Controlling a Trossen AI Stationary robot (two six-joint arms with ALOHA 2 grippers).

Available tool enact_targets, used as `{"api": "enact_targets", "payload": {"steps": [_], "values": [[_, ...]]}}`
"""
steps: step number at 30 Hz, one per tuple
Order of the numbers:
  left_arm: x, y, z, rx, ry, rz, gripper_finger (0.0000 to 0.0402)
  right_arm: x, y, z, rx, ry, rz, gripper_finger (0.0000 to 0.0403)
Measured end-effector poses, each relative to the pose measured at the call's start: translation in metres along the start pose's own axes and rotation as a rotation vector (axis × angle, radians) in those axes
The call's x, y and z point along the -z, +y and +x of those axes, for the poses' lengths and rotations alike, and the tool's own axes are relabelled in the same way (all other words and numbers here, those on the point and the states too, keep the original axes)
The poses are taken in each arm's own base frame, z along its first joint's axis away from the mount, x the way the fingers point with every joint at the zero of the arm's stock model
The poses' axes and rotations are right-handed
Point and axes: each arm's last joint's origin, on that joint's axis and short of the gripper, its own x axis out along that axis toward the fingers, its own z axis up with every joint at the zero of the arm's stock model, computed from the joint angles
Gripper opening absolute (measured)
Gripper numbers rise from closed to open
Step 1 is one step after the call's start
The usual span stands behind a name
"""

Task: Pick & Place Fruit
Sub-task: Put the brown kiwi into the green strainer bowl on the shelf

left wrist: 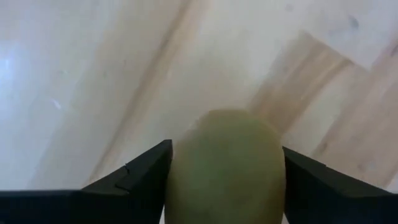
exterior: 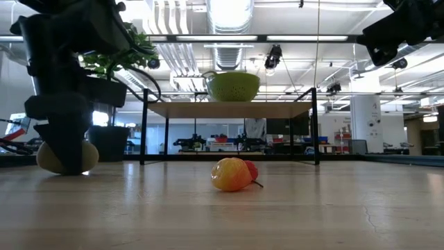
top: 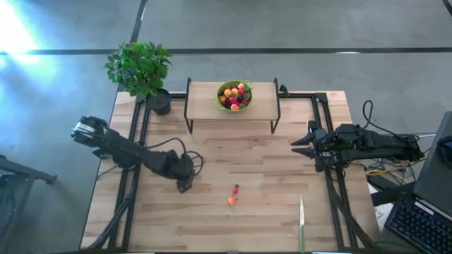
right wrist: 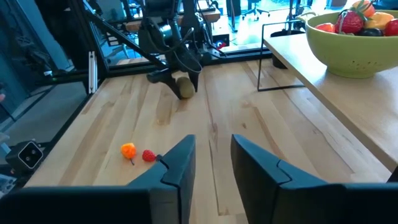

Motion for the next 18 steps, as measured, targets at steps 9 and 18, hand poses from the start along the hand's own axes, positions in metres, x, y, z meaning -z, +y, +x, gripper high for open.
{"api": "enact_targets", "payload": {"steps": [9, 18], "values": [[-0.009, -0.003, -0.005, -0.048, -0.103, -0.018, 0.0234, 0.000, 0.000, 0.000, 0.000, 0.000, 0.000, 0.0124], [-0.022, -0.010, -0.015, -0.074, -0.216, 0.008, 0.0230, 0.000, 0.000, 0.000, 0.000, -0.001, 0.000, 0.0148]]}}
